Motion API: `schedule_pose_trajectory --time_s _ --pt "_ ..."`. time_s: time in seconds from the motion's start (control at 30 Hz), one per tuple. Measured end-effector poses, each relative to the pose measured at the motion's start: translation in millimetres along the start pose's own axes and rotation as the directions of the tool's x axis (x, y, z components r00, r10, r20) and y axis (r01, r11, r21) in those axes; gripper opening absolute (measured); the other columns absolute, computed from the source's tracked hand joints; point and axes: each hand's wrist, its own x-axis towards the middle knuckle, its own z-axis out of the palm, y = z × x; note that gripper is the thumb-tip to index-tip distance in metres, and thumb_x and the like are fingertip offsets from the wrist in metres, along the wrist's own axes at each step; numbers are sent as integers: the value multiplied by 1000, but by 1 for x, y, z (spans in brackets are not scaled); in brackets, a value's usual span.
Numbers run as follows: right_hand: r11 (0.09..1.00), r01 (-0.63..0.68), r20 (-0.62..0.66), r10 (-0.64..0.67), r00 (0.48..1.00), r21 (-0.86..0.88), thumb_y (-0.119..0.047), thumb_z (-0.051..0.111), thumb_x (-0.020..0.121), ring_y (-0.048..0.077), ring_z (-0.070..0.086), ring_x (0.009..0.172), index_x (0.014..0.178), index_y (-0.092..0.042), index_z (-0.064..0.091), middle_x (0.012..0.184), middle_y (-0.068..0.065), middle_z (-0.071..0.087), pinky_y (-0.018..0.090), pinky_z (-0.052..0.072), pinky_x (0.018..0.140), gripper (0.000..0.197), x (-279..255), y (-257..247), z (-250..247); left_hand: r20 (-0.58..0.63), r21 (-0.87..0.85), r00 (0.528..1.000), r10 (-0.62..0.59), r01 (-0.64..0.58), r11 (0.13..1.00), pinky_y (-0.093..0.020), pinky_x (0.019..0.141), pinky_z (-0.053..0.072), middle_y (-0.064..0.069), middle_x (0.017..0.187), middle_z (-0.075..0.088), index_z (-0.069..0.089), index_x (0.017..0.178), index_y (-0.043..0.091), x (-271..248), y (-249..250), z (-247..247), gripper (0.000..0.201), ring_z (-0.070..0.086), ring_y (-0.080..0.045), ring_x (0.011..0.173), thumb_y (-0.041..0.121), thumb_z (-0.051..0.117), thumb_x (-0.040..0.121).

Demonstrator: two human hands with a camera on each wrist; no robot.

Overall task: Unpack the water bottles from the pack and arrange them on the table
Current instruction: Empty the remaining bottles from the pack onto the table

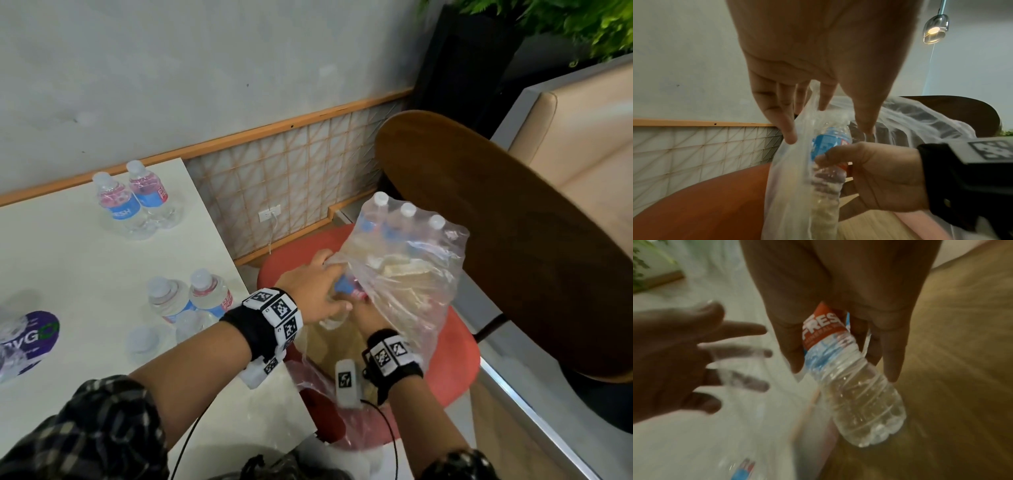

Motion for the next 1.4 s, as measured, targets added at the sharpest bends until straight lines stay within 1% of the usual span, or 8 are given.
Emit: schedule_pose_trajectory --time_s 0.2,0.33,0.47,0.53,1.03,1.2,1.3,1.4 --pt "968 88 195 -42 980 -235 -3 62 83 15 54 117 139 -26 36 131 -2 54 36 45 102 65 -20 -1 6 5 -102 995 -102 102 990 -41 81 53 -1 135 35 32 134 33 6 -10 12 72 62 -26 100 67 57 76" --pt "835 69 147 14 989 -546 -3 43 97 29 41 131 141 -10 35 147 14 38 22 42 98 46 -22 -25 -18 27 -176 998 -62 66 982 -39 90 49 5 127 49 49 123 34 11 -9 16 60 58 -19 110 68 57 75" --pt "251 -123 -92 132 987 -960 -29 52 94 30 36 134 148 -17 25 154 7 26 38 41 102 62 -32 -38 -68 -4 -203 999 -49 47 978 -34 88 48 7 123 59 54 119 33 11 -5 19 51 60 -18 108 62 60 77" --pt "130 -118 -99 148 984 -984 -34 50 95 29 31 138 146 -18 31 154 8 25 38 36 107 57 -23 -47 -78 -8 -189 999 -46 44 981 -30 77 47 6 110 64 54 111 33 10 -3 20 46 62 -20 99 63 60 77" --pt "194 -213 -195 108 975 -958 -30 55 92 25 41 132 142 -18 39 149 6 38 34 38 105 54 15 -39 -90 29 -158 998 -62 66 985 -34 74 47 1 106 63 46 112 26 8 6 18 45 60 -25 94 55 61 80" --pt "356 -224 -188 132 973 -907 -20 44 98 29 31 139 149 -9 21 154 11 25 27 38 104 57 3 -27 -76 24 -242 996 -91 94 966 -29 76 43 7 108 64 51 116 36 6 -6 23 46 61 -18 98 60 60 78" --pt "420 -103 -110 7 994 -902 -20 37 100 27 7 147 152 -14 3 159 9 2 32 14 118 62 -11 -22 -58 17 -287 995 -97 98 953 -26 79 42 10 116 62 54 118 39 1 -6 29 47 60 -15 104 63 58 78" --pt "580 -111 -137 -1 991 -807 -31 39 100 22 32 138 143 -16 34 150 6 34 30 23 111 46 -13 -17 -36 25 -308 993 -120 122 944 -34 92 46 9 128 52 58 116 39 -6 -7 30 50 56 -18 112 69 54 76"
